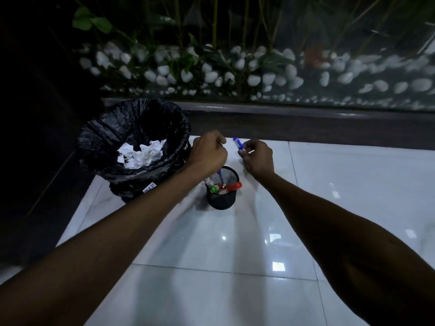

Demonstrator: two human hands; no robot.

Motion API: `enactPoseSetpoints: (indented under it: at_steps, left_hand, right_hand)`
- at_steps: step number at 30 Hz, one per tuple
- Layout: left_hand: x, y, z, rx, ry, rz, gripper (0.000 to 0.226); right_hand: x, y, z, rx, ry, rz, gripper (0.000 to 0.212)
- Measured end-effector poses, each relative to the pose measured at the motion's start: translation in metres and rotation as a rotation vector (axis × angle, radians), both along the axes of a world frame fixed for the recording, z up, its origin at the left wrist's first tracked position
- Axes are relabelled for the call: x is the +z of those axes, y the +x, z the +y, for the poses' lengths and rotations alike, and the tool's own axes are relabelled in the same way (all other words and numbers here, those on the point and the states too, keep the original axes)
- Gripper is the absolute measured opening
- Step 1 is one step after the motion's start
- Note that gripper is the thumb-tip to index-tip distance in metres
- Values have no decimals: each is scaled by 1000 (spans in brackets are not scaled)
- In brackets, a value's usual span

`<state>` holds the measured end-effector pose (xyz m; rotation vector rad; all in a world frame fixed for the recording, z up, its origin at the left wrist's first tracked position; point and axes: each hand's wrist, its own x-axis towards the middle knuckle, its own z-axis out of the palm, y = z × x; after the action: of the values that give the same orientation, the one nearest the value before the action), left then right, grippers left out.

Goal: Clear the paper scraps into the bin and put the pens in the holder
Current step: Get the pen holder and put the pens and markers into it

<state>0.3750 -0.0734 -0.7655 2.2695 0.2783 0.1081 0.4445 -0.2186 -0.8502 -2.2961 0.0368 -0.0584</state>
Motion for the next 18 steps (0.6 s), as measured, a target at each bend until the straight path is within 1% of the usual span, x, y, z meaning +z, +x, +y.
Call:
enactPoseSetpoints:
  at_steps: [2, 5, 8, 10, 12, 14, 16, 18]
  left_hand:
    - [16, -13, 0, -22, 27, 2, 32]
    - [37, -29, 1, -53, 81, 23, 32]
    - [56, -41, -2, -76, 177, 95, 34]
    - [66, -50, -5, -72, 222, 144, 34]
    - [74, -56, -8, -61, 238, 186, 36]
    - [77, -62, -11, -61, 254, 234, 36]
    - [77, -65, -14, -79, 272, 271, 36]
    - [75, -67, -16, -98, 273, 304, 36]
  right_hand:
    - [27, -18, -6, -13, 108, -43, 21]
    - [65, -35, -10, 8, 194, -92, 18]
    - [93, -49, -9, 9, 279, -120, 17]
    - [104, -60, -9, 60, 314, -105, 18]
    - [113, -71, -8, 146, 272, -129, 17]
    - [117, -82, -8, 220, 168, -150, 17]
    - [110, -88, -8, 249, 96, -129, 21]
    - [102, -90, -9, 270, 98, -81, 21]
